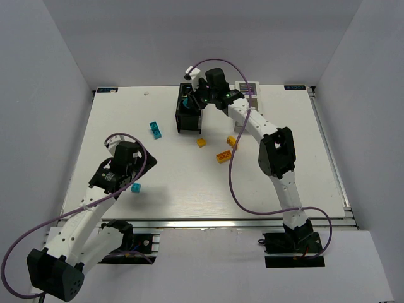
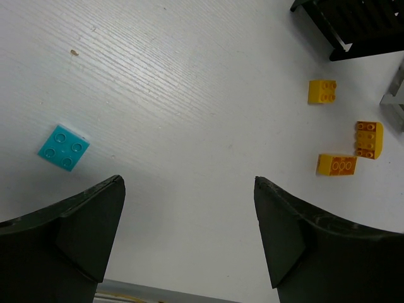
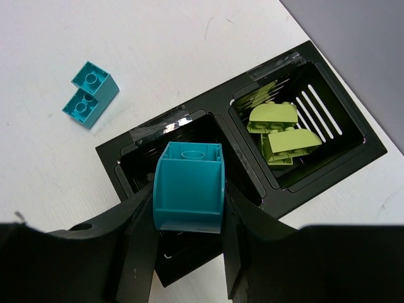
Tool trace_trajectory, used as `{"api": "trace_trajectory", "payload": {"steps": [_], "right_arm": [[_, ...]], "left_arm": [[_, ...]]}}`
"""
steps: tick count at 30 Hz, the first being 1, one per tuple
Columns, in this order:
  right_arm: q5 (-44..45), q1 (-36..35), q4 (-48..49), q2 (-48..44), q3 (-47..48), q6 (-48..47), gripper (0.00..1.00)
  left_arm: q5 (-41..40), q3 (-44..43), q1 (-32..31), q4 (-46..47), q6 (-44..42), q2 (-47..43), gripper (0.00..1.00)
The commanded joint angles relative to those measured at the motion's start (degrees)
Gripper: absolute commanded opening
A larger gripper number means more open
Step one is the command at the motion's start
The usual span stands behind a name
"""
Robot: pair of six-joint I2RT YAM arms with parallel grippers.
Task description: Sort the legos into containers by color
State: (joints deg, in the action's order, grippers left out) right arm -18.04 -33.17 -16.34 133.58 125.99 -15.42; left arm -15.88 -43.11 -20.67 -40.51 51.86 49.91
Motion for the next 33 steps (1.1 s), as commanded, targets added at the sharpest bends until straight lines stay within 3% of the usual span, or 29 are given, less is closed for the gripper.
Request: {"api": "trace_trajectory", "payload": {"steps": [1, 2, 5, 6, 14, 17, 19, 23, 24, 26, 27, 29, 30, 31, 32, 33], "right_arm": [[0.38, -0.49, 2.80, 0.54, 2.15, -0.49, 0.25], [0.38, -0.49, 2.80, 0.72, 2.15, -0.49, 0.26], [0.64, -0.76, 3.06, 0.89, 2.06, -0.84, 0.47], [0.99, -0.84, 3.07, 0.81, 1.98, -0.93, 0.62], [1.08, -0.76, 1.32, -1.91, 1.80, -3.47, 0.89], [0.03, -0.32, 1.21, -8.03, -2.05, -7.95, 0.89], [-2.42, 0.82, 5.60, -16.01, -11.88, -10.59, 0.89], [-20.60, 5.30, 4.31, -26.16, -22.53, -14.81, 0.81], [-26.98, 6.87, 0.64, -27.66, -23.77, -15.86, 0.69], [-32.03, 7.85, -3.51, -31.96, -27.98, -21.04, 0.47], [-32.49, 8.38, -5.18, -33.63, -30.00, -22.79, 0.27], [-32.32, 8.65, -8.00, -38.62, -37.44, -26.31, 0.15], [-32.32, 8.73, -9.14, -40.31, -39.75, -27.63, 0.18], [-32.06, 8.73, -11.06, -43.02, -42.04, -28.43, 0.24], [-31.36, 8.82, -11.95, -44.18, -46.41, -29.39, 0.47], [-30.83, 8.74, -12.66, -45.32, -48.37, -29.75, 0.54]], "left_arm": [[-0.82, 0.31, 0.45, -0.97, 0.35, -0.96, 0.92], [-1.08, 0.22, 0.45, -1.06, 0.35, -1.13, 0.92], [-1.43, 0.05, 0.45, -1.50, 0.44, -1.22, 0.93], [-1.61, 0.13, 0.45, -1.76, 0.53, -1.22, 0.93], [-2.49, -0.91, 0.54, -3.43, -0.09, 1.76, 0.94], [-2.49, -2.06, 0.80, -4.05, -1.14, 3.96, 0.88], [-2.05, -2.59, 1.24, -4.05, -2.28, 4.84, 0.82], [-0.12, -3.99, 2.91, -4.49, -5.44, 8.44, 0.53], [0.40, -4.69, 3.87, -4.66, -6.06, 10.62, 0.37], [1.98, -5.49, 4.67, -5.28, -8.08, 13.18, 0.28], [2.43, -5.84, 5.19, -5.45, -8.61, 14.41, 0.25], [2.87, -6.81, 5.55, -5.80, -9.67, 17.67, 0.26], [2.70, -6.98, 5.81, -5.89, -9.93, 18.63, 0.44], [2.26, -7.25, 5.90, -6.16, -10.02, 20.12, 0.56], [1.73, -7.16, 6.07, -6.16, -10.11, 20.83, 0.63], [1.38, -7.07, 6.42, -6.16, -10.19, 21.45, 0.72]]}}
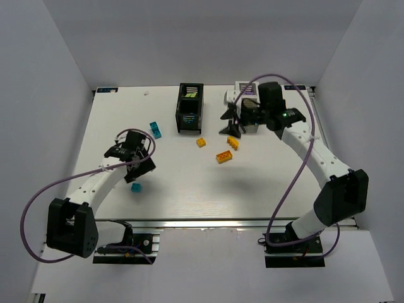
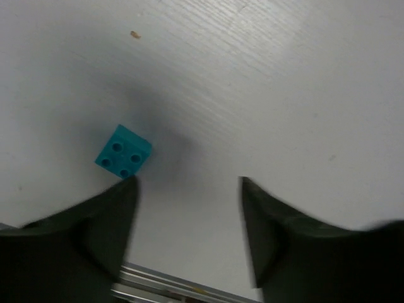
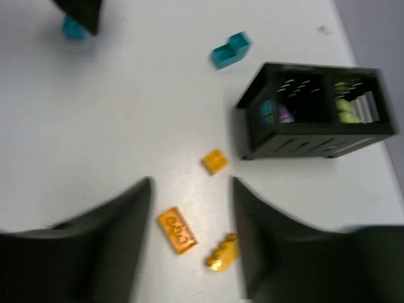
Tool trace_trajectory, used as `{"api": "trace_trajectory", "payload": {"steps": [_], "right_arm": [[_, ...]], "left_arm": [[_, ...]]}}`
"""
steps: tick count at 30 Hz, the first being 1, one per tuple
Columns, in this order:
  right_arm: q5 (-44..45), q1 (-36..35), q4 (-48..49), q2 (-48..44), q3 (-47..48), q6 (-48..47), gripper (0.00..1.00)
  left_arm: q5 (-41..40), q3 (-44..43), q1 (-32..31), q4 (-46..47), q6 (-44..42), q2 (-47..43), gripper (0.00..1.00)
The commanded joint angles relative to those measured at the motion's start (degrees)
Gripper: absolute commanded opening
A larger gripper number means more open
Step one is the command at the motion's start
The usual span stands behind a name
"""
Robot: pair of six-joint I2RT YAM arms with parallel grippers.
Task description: Sort the legos into containers by color
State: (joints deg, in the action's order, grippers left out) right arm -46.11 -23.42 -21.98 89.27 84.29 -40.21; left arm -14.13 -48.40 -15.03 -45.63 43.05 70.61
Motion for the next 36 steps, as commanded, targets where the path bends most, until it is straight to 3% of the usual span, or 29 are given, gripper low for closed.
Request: {"api": "trace_trajectory", "payload": {"steps": [1, 5, 17, 30, 36], "right_arm": [[-1.72, -0.93, -7.81, -3.03, -10.43, -5.23, 0.69], [-0.56, -0.84, -6.42, -6.83, -17.13, -4.89, 0.86], [-1.44, 1.62, -1.75, -9.47, -23.91, 1.53, 0.86], [-1.53, 3.56, -1.14, -9.30, -24.17, 2.85, 0.86], [-1.35, 3.56, -1.49, -9.03, -23.39, 2.94, 0.86]], "left_arm": [[-1.33, -1.52, 1.05, -1.13, -1.82, 1.80, 0.95], [-3.36, -2.48, 1.58, -2.18, -3.14, 4.88, 0.98], [-4.25, -1.00, 3.42, -2.55, -7.62, 12.71, 0.96], [5.59, 4.36, 6.41, 1.85, -9.47, 14.91, 0.83], [7.01, 7.44, 6.59, 4.40, -7.98, 13.94, 0.72]]}}
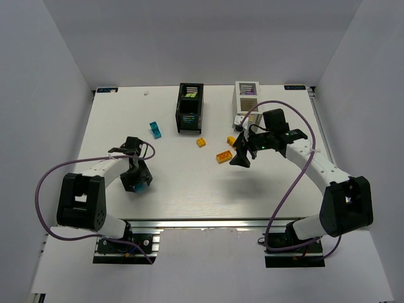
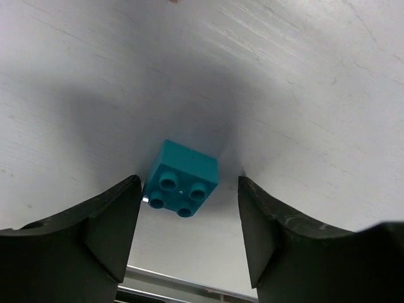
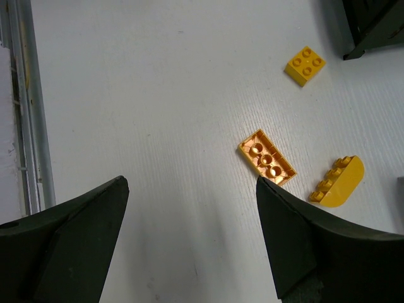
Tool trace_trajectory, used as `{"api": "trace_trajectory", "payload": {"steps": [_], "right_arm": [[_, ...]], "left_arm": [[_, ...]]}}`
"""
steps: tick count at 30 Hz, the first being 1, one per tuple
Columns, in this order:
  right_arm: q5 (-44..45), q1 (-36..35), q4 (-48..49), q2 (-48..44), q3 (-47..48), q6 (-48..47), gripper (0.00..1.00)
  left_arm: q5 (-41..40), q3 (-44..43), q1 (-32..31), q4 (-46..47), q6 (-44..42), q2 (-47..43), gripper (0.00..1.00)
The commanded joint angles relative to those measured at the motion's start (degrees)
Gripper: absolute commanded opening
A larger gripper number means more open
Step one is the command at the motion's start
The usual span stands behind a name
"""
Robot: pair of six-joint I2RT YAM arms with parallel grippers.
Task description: Sort the legos into containers by color
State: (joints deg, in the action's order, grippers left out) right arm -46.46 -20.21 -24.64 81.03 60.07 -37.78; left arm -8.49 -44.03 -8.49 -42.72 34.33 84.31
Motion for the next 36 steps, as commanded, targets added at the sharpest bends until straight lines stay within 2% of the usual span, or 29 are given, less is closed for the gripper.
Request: {"api": "trace_trajectory", "payload": {"steps": [1, 5, 11, 16, 21, 24, 27, 28, 30, 31, 33, 34, 35, 36], "right_arm": [[-1.00, 0.43, 1.09, -0.70, 1.01, 0.51, 0.86], [-0.92, 0.61, 0.91, -0.70, 1.27, 0.60, 0.86], [-0.65, 0.70, 0.74, -1.67, 0.66, 1.04, 0.86], [-0.13, 0.78, 0.74, -2.46, -0.31, 1.13, 0.86], [0.14, 1.04, 0.91, -2.99, -0.48, 1.74, 0.84], [0.23, 1.13, 1.61, -3.08, -0.48, 2.97, 0.79], [0.14, 1.48, 2.49, -3.16, -0.40, 4.29, 0.68], [-0.21, 1.57, 2.58, -3.16, -0.31, 4.90, 0.58], [-0.39, 1.75, 2.67, -2.99, 0.04, 5.52, 0.45], [-0.65, 2.01, 2.58, -2.90, 0.13, 6.05, 0.32], [-0.83, 2.19, 2.67, -2.81, 0.22, 6.49, 0.18], [-1.00, 2.28, 2.67, -2.90, 0.31, 6.84, 0.04], [-1.00, 2.36, 2.76, -2.90, 0.31, 7.10, 0.00], [-0.92, 2.45, 2.67, -2.99, 0.31, 7.37, 0.00]], "left_arm": [[1.29, 3.25, 0.05, 1.93, 0.83, 0.24, 0.71], [1.90, 3.69, 0.23, 3.34, 1.27, 0.33, 0.62], [4.44, 3.07, 0.14, 5.63, 1.36, 0.41, 0.44], [10.92, 2.81, 0.14, 8.70, 1.53, -0.90, 0.18], [17.17, 2.11, 0.23, 11.42, 3.20, -3.97, 0.05], [20.95, 0.35, 0.14, 12.57, 4.60, -6.44, 0.01], [23.60, -3.24, -0.03, 13.62, 6.10, -8.19, 0.00], [25.35, -4.30, -0.38, 14.76, 6.45, -8.29, 0.00], [26.85, -8.86, -0.65, 15.64, 7.42, -7.24, 0.00], [27.99, -10.45, -1.08, 16.00, 7.77, -6.62, 0.00], [29.14, -15.19, -1.53, 18.01, 8.82, -4.09, 0.00], [30.02, -16.77, -2.05, 18.72, 9.26, -3.03, 0.00], [30.29, -18.53, -2.40, 19.33, 9.88, -1.71, 0.00], [30.46, -22.38, -2.84, 20.12, 10.14, -0.30, 0.00]]}}
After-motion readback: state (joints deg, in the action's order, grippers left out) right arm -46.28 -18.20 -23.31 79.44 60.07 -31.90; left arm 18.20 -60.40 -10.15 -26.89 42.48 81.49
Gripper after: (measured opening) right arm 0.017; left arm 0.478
